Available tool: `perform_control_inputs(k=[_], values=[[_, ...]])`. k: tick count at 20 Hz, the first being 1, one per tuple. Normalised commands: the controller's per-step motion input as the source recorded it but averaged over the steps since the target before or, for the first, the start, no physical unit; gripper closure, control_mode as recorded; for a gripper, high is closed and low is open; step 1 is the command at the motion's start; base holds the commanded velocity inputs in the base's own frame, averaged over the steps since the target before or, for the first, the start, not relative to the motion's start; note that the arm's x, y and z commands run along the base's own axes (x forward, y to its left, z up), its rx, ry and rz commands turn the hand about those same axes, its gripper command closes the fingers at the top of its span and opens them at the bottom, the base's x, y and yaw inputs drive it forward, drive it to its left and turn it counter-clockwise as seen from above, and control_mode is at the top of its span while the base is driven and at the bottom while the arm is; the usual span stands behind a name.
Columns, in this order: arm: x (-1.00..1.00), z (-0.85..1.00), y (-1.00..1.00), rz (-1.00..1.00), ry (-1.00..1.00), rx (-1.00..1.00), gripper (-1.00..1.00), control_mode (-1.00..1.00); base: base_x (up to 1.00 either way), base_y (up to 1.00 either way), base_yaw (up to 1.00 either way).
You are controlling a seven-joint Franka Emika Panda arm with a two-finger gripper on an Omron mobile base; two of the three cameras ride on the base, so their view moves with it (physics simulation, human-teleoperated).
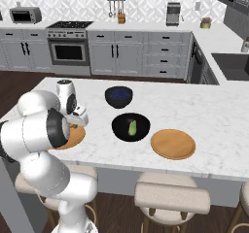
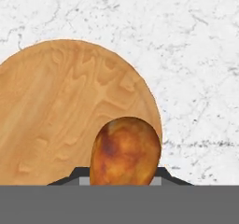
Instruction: Pick the chicken drumstick and corn from their plates and place them in the bowl. Then put the bowl in the fridge.
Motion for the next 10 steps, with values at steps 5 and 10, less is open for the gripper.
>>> perform_control_inputs(k=[5,10], values=[[0.00,0.59,-0.90,0.19,-0.05,0.02,1.00,-1.00,0.00,0.00,0.00],[0.04,0.66,-0.77,0.18,0.04,-0.10,1.00,-1.00,0.00,0.00,0.00]])
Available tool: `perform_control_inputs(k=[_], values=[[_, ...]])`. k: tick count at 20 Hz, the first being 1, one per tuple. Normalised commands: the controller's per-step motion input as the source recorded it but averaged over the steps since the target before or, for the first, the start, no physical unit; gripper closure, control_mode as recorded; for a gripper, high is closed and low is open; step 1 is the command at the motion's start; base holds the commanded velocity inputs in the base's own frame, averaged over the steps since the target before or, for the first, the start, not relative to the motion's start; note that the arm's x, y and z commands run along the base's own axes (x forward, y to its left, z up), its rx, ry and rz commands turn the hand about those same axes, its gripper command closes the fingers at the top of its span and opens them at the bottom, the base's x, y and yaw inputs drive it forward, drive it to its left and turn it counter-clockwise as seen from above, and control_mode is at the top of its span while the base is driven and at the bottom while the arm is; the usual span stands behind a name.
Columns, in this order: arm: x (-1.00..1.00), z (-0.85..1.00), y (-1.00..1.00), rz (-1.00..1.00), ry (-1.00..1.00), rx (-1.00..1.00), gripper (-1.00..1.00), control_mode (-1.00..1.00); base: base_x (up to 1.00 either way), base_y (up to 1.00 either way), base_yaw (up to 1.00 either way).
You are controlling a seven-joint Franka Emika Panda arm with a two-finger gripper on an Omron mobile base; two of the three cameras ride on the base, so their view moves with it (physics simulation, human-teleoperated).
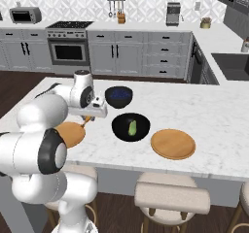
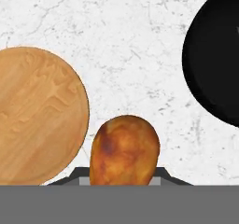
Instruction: Pick the chicken drumstick and corn from their plates and place them in the bowl. Then put the bowl in the fridge.
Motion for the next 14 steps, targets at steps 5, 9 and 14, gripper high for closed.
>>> perform_control_inputs(k=[5,9,14], values=[[0.10,0.08,-0.87,0.19,0.09,-0.10,1.00,-1.00,0.00,0.00,0.00],[0.26,-0.03,-0.96,0.20,0.10,-0.01,1.00,-1.00,0.00,0.00,0.00],[0.57,-0.19,-0.52,0.13,0.01,0.11,1.00,-1.00,0.00,0.00,0.00]])
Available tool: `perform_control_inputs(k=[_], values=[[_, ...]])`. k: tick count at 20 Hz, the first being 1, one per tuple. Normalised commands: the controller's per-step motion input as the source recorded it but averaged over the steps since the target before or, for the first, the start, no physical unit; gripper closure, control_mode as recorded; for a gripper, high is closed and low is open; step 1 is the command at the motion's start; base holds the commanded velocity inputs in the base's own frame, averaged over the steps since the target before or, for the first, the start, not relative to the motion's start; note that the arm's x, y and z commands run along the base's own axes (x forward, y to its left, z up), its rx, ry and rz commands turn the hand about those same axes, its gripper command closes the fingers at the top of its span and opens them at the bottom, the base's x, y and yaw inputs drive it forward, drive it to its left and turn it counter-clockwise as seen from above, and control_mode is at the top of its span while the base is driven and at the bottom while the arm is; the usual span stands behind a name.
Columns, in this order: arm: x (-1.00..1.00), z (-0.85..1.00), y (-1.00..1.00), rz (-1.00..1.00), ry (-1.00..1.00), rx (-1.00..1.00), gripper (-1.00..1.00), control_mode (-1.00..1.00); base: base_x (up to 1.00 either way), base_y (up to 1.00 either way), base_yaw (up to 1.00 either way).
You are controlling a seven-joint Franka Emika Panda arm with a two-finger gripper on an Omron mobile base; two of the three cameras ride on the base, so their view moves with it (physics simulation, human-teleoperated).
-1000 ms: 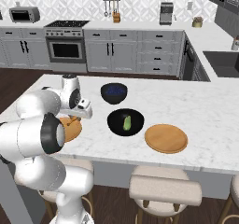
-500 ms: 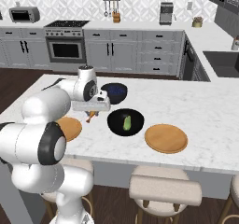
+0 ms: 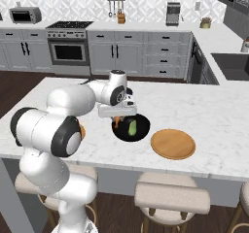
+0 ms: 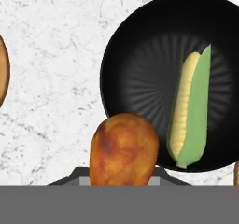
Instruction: Pick the chicken drumstick and corn from their plates and place them in the bowl. Then put the bowl in the fridge.
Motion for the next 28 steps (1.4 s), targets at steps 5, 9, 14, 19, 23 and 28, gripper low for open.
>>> perform_control_inputs(k=[5,9,14,19,23,28], values=[[0.64,-0.39,-0.03,0.14,-0.06,0.00,1.00,-1.00,0.00,0.00,0.00],[0.10,-0.24,-0.18,0.03,0.03,0.00,1.00,-1.00,0.00,0.00,0.00],[0.00,-0.26,-0.04,0.00,0.05,0.00,1.00,-1.00,0.00,0.00,0.00],[0.00,-0.15,0.00,0.00,0.00,0.00,-1.00,-1.00,0.00,0.00,0.00],[0.00,0.00,0.00,0.00,0.00,0.00,-1.00,-1.00,0.00,0.00,0.00],[0.00,0.09,0.00,0.00,0.00,-0.02,-1.00,-1.00,0.00,0.00,0.00]])
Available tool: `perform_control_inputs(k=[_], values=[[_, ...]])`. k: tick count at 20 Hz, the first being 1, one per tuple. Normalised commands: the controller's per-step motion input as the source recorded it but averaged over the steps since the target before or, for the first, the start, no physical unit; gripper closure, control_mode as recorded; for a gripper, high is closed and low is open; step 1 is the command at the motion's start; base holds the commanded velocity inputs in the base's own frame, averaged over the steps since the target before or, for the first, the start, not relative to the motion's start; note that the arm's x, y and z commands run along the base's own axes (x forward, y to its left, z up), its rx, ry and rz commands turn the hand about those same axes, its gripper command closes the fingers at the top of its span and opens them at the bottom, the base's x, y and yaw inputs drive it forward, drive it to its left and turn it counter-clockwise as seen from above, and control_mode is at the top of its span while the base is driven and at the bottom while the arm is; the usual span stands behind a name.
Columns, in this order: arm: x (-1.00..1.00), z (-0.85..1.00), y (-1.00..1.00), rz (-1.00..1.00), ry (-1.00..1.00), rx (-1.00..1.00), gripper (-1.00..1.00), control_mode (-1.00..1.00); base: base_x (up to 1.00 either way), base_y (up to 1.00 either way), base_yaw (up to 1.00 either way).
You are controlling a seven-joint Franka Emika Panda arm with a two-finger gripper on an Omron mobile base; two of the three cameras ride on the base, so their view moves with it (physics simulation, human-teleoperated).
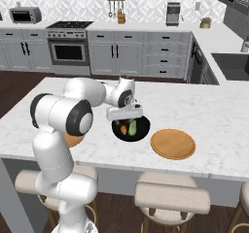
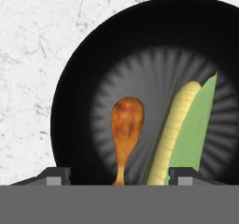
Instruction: Pick the chicken drumstick and corn from their plates and place them in the bowl. Then put the bowl in the fridge.
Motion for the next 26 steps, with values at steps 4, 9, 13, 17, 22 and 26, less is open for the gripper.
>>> perform_control_inputs(k=[4,9,13,17,22,26], values=[[-0.04,0.13,0.00,0.00,0.00,-0.05,-1.00,-1.00,0.00,0.00,0.00],[-0.07,0.10,0.35,0.00,0.00,-0.07,-1.00,-1.00,0.00,0.00,0.00],[-0.14,0.00,0.57,0.00,0.01,-0.07,-1.00,-1.00,0.00,0.00,0.00],[0.00,-0.14,0.45,0.00,0.00,-0.10,-1.00,-1.00,0.00,0.00,0.00],[0.03,-0.29,0.13,0.00,0.00,-0.02,-1.00,-1.00,0.00,0.00,0.00],[0.19,-0.26,0.00,0.00,0.00,0.00,-1.00,-1.00,0.00,0.00,0.00]])
